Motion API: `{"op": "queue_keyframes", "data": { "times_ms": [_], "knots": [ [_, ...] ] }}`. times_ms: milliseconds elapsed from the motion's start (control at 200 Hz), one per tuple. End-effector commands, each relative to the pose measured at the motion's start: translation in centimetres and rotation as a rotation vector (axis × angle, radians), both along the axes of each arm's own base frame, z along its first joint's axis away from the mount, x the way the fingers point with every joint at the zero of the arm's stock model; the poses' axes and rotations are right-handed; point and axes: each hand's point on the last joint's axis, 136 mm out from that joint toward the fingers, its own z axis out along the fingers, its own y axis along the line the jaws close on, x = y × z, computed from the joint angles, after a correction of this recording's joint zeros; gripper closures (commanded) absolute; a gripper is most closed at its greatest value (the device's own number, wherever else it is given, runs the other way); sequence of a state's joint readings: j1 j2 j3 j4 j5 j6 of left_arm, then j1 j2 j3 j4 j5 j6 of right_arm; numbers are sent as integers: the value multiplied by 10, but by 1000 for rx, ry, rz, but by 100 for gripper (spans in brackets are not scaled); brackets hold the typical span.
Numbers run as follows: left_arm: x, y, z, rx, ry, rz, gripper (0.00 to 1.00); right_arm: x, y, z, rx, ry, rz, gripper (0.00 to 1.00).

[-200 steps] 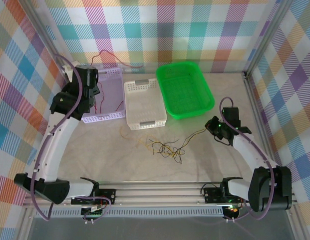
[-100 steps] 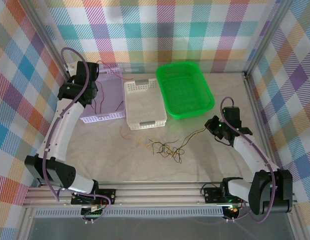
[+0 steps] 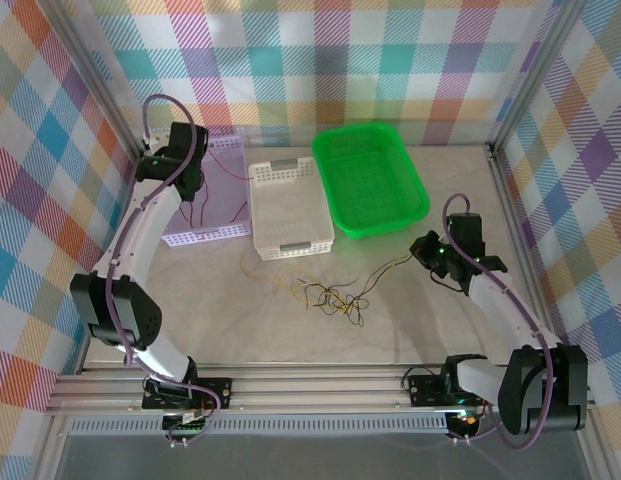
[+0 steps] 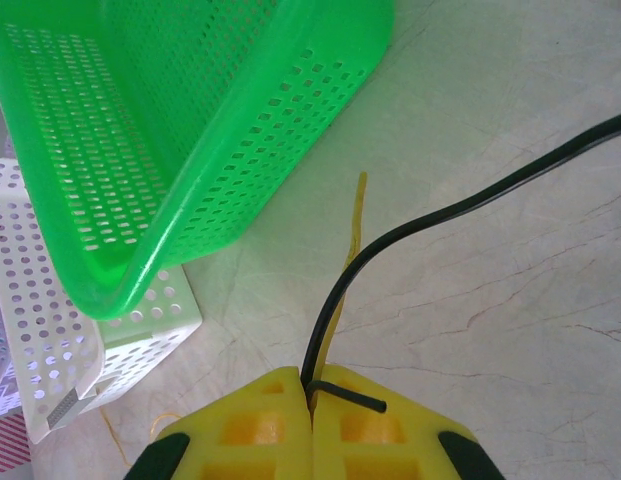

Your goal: Untangle the cables

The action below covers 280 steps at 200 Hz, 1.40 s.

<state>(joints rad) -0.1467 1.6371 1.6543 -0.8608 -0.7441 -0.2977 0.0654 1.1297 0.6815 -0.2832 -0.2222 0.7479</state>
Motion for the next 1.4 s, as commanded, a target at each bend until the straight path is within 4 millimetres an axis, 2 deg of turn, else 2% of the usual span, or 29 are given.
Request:
{"op": "queue_keyframes", "data": {
  "times_ms": [0, 350, 790, 1060, 1225, 1395],
  "knots": [
    [8, 11, 5, 39, -16, 43, 100, 1, 2, 5, 14, -28, 11, 100],
    [21, 25, -32, 124, 78, 123, 100, 0, 4, 6, 22, -30, 16, 100],
    [29, 35, -64, 211, 167, 164, 100, 0, 6, 4, 31, -25, 23, 100],
    [33, 45, -70, 253, 187, 202, 100, 0, 7, 4, 36, -23, 28, 100],
    [29, 60, -69, 258, 189, 244, 100, 1, 9, 3, 37, -20, 31, 100],
    [25, 71, -79, 261, 213, 268, 100, 1, 10, 2, 38, -18, 36, 100]
  ]
}}
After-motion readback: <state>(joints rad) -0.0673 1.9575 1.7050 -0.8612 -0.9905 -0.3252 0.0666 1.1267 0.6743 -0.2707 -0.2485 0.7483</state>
